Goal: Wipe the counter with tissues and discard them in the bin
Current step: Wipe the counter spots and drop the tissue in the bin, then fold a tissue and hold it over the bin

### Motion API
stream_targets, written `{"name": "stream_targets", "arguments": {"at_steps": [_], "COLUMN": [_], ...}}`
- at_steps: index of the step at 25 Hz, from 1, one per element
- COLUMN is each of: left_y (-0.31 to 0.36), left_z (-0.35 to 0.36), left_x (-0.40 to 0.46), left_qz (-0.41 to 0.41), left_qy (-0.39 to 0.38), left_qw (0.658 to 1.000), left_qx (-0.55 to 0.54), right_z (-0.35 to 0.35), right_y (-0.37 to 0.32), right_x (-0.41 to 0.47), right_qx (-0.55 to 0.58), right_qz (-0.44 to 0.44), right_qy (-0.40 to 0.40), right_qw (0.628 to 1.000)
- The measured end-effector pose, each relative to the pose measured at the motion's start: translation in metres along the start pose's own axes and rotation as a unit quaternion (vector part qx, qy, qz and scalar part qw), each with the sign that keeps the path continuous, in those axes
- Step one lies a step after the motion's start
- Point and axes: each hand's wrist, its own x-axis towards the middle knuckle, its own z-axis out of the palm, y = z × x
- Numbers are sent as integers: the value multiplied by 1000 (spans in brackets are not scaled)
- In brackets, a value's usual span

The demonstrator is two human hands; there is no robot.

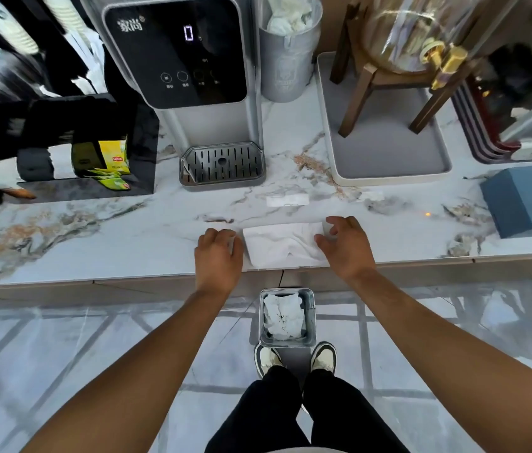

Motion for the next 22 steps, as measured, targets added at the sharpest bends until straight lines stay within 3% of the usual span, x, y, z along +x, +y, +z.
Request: {"name": "stream_targets", "arguments": {"at_steps": [6,15,22], "left_y": [21,30,26], "left_z": [12,13,-2], "left_x": [0,1,3], "left_qz": [-92,-116,-159], "left_qy": [-49,-57,-78], "left_qw": [995,990,976], "left_qx": [-6,-56,-130], "right_z": [4,9,0], "right_y": [2,1,-1], "right_x": [-3,-2,-6], "right_qx": [-40,-37,68], "right_qz": [48,50,56], "right_qy": [-14,-9,-5], "right_qw": [998,998,996]}}
